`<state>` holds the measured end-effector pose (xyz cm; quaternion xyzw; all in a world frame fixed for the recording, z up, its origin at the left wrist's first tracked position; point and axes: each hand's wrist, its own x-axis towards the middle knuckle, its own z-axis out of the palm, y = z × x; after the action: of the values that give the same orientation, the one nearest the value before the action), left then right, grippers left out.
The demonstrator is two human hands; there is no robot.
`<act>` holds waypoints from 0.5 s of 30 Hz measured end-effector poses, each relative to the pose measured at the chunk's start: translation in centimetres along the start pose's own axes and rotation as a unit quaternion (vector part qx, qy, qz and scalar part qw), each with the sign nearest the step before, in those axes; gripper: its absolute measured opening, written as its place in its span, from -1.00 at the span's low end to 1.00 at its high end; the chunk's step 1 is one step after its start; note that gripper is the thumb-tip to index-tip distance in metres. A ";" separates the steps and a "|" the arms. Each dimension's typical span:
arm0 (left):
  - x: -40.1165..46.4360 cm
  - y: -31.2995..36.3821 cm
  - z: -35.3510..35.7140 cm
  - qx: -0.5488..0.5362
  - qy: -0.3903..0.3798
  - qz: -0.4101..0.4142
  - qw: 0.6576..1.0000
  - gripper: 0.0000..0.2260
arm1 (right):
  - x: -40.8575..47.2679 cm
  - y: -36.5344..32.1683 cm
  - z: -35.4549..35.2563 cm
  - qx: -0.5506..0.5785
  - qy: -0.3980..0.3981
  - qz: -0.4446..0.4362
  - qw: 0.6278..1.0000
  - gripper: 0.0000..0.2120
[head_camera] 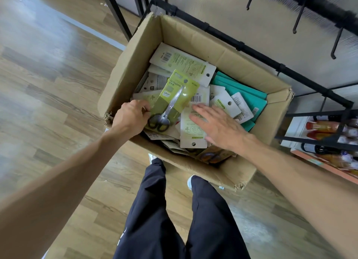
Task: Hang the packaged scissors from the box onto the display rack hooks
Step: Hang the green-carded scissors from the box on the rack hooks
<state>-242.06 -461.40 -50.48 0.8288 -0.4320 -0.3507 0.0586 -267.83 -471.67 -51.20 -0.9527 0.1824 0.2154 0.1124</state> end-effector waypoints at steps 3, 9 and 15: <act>-0.2 -0.1 -0.2 -0.008 0.017 0.021 1.000 -0.92 | 0.3 -0.4 0.0 -0.004 0.000 -0.015 1.000 -0.16; -0.7 -1.1 -0.5 -0.056 0.037 0.058 0.996 -0.95 | -0.7 -1.7 0.4 -0.045 -0.086 0.017 0.995 0.28; -1.0 -1.1 -0.1 -0.076 0.062 0.108 0.989 -0.87 | -2.3 -4.0 2.7 -0.026 -0.024 0.070 0.997 -0.15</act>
<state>-241.70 -459.98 -50.31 0.7908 -0.4865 -0.3218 0.1855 -269.16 -466.54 -51.97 -0.9348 0.2403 0.2501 0.0763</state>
